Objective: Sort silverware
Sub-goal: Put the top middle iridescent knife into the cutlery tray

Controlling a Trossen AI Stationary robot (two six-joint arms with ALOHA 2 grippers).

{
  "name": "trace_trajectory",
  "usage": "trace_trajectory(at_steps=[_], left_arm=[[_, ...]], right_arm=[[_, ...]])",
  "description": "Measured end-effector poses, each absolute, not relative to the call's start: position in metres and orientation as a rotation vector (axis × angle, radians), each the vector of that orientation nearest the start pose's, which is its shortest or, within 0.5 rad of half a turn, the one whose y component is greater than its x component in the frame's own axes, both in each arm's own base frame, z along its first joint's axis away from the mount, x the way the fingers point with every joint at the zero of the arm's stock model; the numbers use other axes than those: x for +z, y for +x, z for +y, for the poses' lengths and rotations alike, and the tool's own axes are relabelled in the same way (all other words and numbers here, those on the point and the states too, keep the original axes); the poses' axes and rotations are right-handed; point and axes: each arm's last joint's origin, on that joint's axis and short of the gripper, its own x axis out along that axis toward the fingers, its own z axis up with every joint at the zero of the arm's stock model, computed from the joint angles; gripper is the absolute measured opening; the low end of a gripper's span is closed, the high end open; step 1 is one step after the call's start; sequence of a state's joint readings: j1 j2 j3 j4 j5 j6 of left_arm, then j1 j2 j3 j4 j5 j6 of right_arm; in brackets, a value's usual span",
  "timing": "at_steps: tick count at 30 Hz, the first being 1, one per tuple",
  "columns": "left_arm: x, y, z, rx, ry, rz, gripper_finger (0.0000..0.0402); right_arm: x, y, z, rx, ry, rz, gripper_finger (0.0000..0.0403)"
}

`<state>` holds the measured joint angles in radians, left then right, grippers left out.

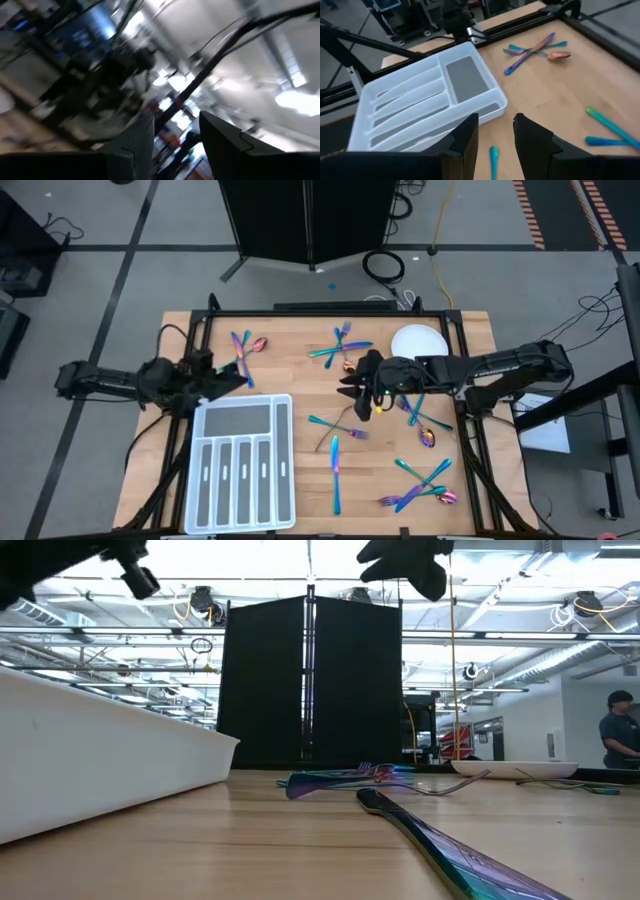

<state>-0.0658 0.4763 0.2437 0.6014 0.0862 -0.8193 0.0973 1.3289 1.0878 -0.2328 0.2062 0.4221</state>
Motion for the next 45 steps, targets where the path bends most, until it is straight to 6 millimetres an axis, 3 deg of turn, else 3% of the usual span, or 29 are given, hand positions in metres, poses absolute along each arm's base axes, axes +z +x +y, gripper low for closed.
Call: trace_trajectory(at_steps=[5, 12, 22, 28, 33, 37, 45], left_arm=[[0.294, 0.139, -0.011, -0.172, -0.730, -0.105, 0.0157], [0.329, 0.163, -0.007, 0.078, -0.696, -0.025, 0.0157], [0.342, 0.208, 0.002, 0.285, -0.656, 0.208, 0.0157], [0.342, 0.201, 0.030, 0.449, -0.609, 0.336, 0.0157], [0.329, 0.171, 0.063, 0.686, -0.661, 0.489, 0.0157], [0.305, 0.163, 0.094, 0.885, -0.890, 0.630, 0.0157], [0.258, 0.177, 0.138, 0.814, -0.956, 0.957, 0.0157]], right_arm=[[0.319, 0.296, 0.006, -0.234, 0.282, 0.404, 0.0112], [0.319, 0.294, -0.035, -0.206, 0.285, 0.415, 0.0112], [0.318, 0.287, -0.074, -0.209, 0.197, 0.428, 0.0112], [0.308, 0.290, -0.088, -0.246, 0.231, 0.459, 0.0112], [0.285, 0.305, -0.097, -0.251, 0.308, 0.516, 0.0112], [0.264, 0.318, -0.112, -0.310, 0.404, 0.565, 0.0112], [0.264, 0.345, -0.164, -0.267, 0.340, 0.707, 0.0112]])
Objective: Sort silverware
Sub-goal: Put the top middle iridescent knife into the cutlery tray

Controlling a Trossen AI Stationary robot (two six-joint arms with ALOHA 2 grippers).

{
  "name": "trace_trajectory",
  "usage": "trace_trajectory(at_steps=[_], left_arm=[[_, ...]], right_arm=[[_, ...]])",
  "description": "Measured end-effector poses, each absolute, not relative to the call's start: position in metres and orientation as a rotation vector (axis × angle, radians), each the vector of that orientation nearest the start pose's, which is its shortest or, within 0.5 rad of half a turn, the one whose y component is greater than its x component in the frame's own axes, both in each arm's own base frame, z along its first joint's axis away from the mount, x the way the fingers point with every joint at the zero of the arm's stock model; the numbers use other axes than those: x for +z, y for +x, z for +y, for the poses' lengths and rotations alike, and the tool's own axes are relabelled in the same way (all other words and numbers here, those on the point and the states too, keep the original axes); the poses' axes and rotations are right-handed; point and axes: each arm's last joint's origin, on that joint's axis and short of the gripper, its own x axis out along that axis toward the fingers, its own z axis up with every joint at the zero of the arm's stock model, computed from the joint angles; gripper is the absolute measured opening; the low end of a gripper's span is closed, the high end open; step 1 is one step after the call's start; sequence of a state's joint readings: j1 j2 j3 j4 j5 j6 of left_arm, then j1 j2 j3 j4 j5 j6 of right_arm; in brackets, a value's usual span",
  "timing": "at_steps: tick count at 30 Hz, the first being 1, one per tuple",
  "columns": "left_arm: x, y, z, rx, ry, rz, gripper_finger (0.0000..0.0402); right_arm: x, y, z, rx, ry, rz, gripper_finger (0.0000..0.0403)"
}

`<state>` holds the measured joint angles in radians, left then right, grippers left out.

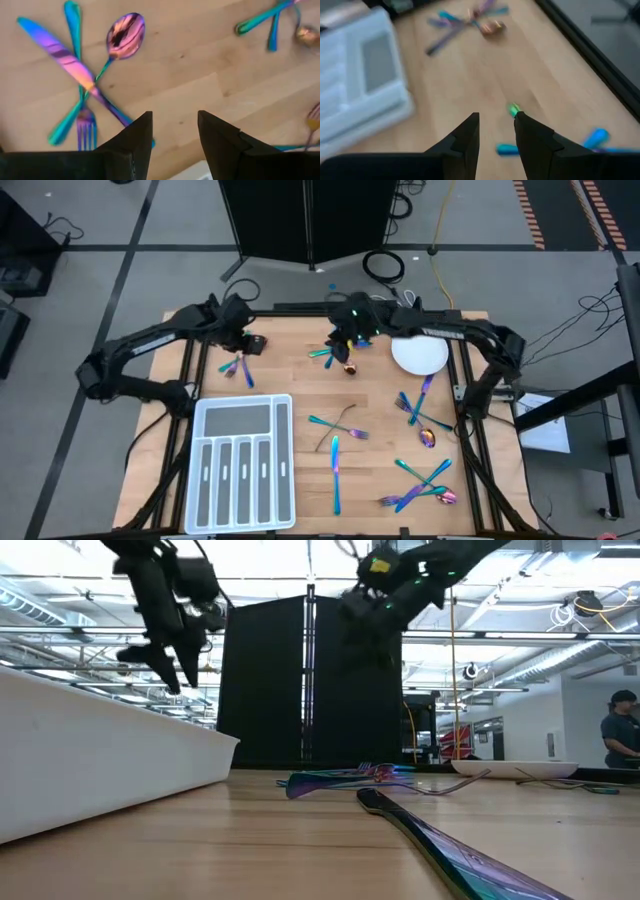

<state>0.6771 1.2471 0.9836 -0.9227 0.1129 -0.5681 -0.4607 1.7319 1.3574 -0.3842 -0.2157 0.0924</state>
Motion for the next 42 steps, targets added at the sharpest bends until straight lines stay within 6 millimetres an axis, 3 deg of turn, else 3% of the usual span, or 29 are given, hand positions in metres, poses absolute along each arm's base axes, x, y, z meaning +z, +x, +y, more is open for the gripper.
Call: trace_trajectory(at_steps=[4, 8, 12, 24, 36, 42], left_arm=[[0.250, 0.186, 0.147, 0.741, -0.866, 0.983, 0.0157], [0.254, 0.187, 0.149, 0.686, -0.818, 0.949, 0.0157], [0.260, 0.184, 0.147, 0.657, -0.818, 0.915, 0.0157], [0.267, 0.180, 0.144, 0.649, -0.800, 0.885, 0.0157], [0.268, 0.180, 0.144, 0.639, -0.778, 0.882, 0.0157], [0.270, 0.183, 0.147, 0.635, -0.761, 0.837, 0.0157]], right_arm=[[0.251, 0.346, -0.205, -0.234, 0.356, 0.865, 0.0112], [0.232, 0.355, -0.221, -0.155, 0.290, 1.022, 0.0112], [0.219, 0.365, -0.225, -0.061, 0.227, 1.138, 0.0112], [0.197, 0.390, -0.224, 0.090, 0.030, 1.198, 0.0112], [0.177, 0.386, -0.224, 0.066, 0.042, 1.336, 0.0112], [0.156, 0.388, -0.226, 0.042, 0.031, 1.411, 0.0112]])
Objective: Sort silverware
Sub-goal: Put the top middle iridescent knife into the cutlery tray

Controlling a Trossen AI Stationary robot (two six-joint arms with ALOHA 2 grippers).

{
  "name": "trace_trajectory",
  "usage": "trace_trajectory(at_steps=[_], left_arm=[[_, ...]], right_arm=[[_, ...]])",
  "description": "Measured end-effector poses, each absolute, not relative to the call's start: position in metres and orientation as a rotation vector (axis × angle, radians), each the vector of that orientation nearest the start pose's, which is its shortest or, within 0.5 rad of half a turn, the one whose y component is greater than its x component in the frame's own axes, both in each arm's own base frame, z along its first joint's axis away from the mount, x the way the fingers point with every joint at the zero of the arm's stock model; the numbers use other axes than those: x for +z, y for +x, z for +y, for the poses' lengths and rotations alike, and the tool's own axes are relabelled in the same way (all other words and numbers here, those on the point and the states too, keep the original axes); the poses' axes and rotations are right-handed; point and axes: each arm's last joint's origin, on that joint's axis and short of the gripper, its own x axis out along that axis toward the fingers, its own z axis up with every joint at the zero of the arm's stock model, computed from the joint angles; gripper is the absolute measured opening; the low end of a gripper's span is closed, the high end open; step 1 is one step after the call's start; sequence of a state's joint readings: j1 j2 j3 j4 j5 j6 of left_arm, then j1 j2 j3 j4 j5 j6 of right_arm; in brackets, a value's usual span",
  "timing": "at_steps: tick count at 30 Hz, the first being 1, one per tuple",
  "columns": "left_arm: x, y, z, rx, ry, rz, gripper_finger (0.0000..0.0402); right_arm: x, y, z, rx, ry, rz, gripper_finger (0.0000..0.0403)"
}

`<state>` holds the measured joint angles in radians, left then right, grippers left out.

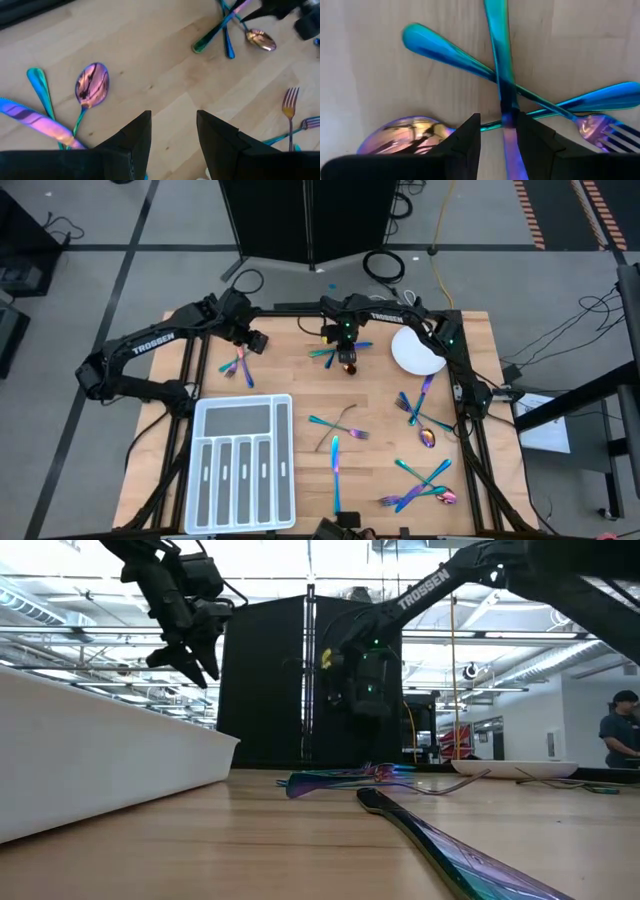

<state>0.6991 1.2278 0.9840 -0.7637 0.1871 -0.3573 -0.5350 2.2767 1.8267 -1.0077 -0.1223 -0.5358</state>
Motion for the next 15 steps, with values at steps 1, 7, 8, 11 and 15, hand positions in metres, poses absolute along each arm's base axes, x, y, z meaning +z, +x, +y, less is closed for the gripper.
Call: trace_trajectory(at_steps=[1, 7, 8, 11, 15], left_arm=[[0.2702, 0.1836, 0.1473, 0.634, -0.758, 0.832, 0.0157], [0.2703, 0.1837, 0.1474, 0.635, -0.758, 0.830, 0.0157], [0.2703, 0.1837, 0.1474, 0.635, -0.758, 0.830, 0.0157], [0.2706, 0.1841, 0.1477, 0.634, -0.756, 0.823, 0.0157], [0.2717, 0.1853, 0.1488, 0.633, -0.748, 0.805, 0.0157]], right_arm=[[0.1552, 0.3879, -0.2260, 0.042, 0.032, 1.413, 0.0112], [0.1531, 0.3877, -0.2269, 0.013, 0.010, 1.438, 0.0112], [0.1530, 0.3870, -0.2267, 0.011, 0.008, 1.449, 0.0112], [0.1530, 0.3845, -0.2253, 0.023, 0.020, 1.473, 0.0112], [0.1531, 0.3845, -0.2239, 0.027, 0.019, 1.479, 0.0112]])
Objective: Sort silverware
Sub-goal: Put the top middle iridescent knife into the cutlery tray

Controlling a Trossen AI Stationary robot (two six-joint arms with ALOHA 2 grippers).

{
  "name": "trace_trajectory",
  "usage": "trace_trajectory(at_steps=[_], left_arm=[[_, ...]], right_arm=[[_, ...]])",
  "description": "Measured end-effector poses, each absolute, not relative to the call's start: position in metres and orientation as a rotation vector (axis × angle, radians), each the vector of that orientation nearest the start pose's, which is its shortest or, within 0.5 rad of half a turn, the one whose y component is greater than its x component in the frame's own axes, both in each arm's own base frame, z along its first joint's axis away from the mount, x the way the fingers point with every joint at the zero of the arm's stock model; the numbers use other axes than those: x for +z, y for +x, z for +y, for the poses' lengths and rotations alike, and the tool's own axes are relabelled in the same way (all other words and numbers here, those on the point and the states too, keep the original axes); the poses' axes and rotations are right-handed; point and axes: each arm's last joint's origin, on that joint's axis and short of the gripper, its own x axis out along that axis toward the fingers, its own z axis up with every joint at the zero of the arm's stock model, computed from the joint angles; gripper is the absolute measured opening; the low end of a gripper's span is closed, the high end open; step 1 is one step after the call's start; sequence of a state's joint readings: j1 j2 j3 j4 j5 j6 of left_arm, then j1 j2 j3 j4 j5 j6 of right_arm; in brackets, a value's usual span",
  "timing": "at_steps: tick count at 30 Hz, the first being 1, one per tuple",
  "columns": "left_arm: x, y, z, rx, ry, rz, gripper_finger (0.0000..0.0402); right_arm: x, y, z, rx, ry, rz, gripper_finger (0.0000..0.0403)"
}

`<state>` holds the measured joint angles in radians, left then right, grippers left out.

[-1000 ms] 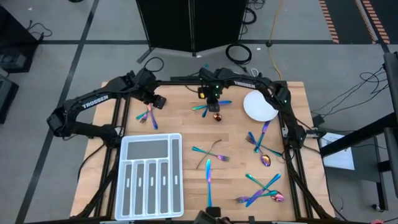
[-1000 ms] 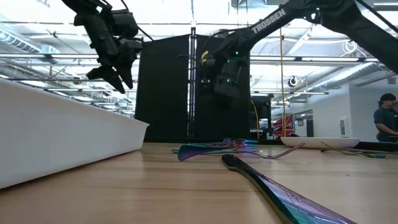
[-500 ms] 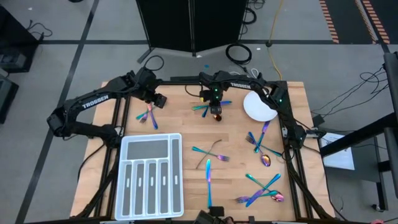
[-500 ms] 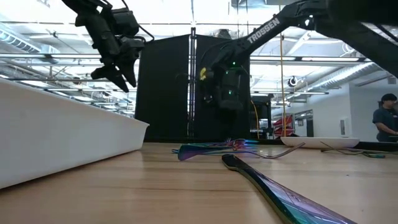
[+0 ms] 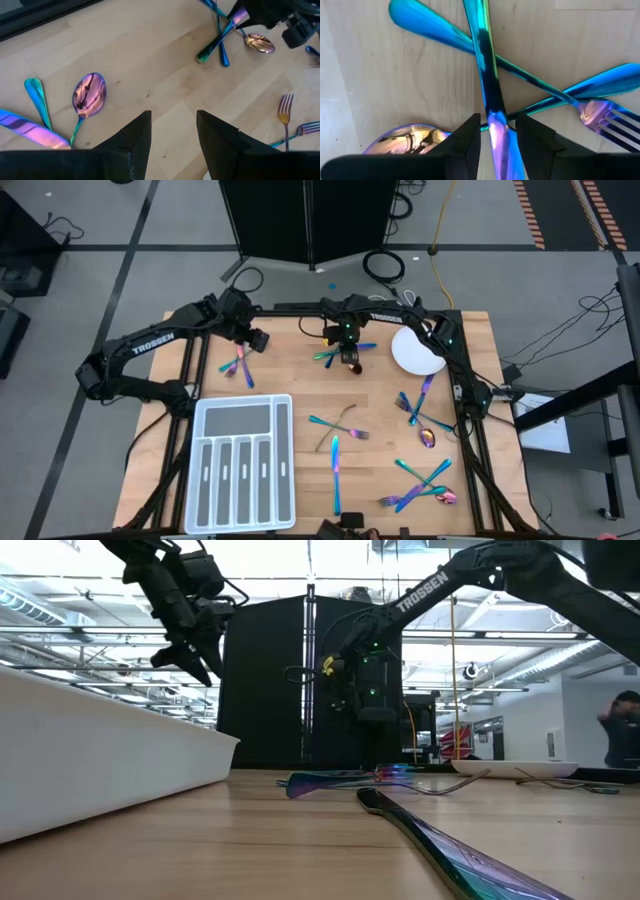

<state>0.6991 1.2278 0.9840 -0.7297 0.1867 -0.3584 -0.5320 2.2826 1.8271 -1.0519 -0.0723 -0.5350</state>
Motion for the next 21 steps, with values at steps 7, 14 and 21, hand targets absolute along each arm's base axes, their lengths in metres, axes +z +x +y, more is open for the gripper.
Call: trace_trajectory(at_steps=[7, 14, 21], left_arm=[[0.273, 0.186, 0.150, 0.632, -0.743, 0.789, 0.0157], [0.272, 0.186, 0.150, 0.632, -0.743, 0.790, 0.0157], [0.272, 0.186, 0.149, 0.632, -0.744, 0.791, 0.0157]], right_arm=[[0.162, 0.391, -0.219, 0.039, -0.006, 1.470, 0.0112], [0.178, 0.401, -0.216, 0.047, -0.065, 1.412, 0.0112], [0.178, 0.403, -0.215, 0.051, -0.072, 1.401, 0.0112]])
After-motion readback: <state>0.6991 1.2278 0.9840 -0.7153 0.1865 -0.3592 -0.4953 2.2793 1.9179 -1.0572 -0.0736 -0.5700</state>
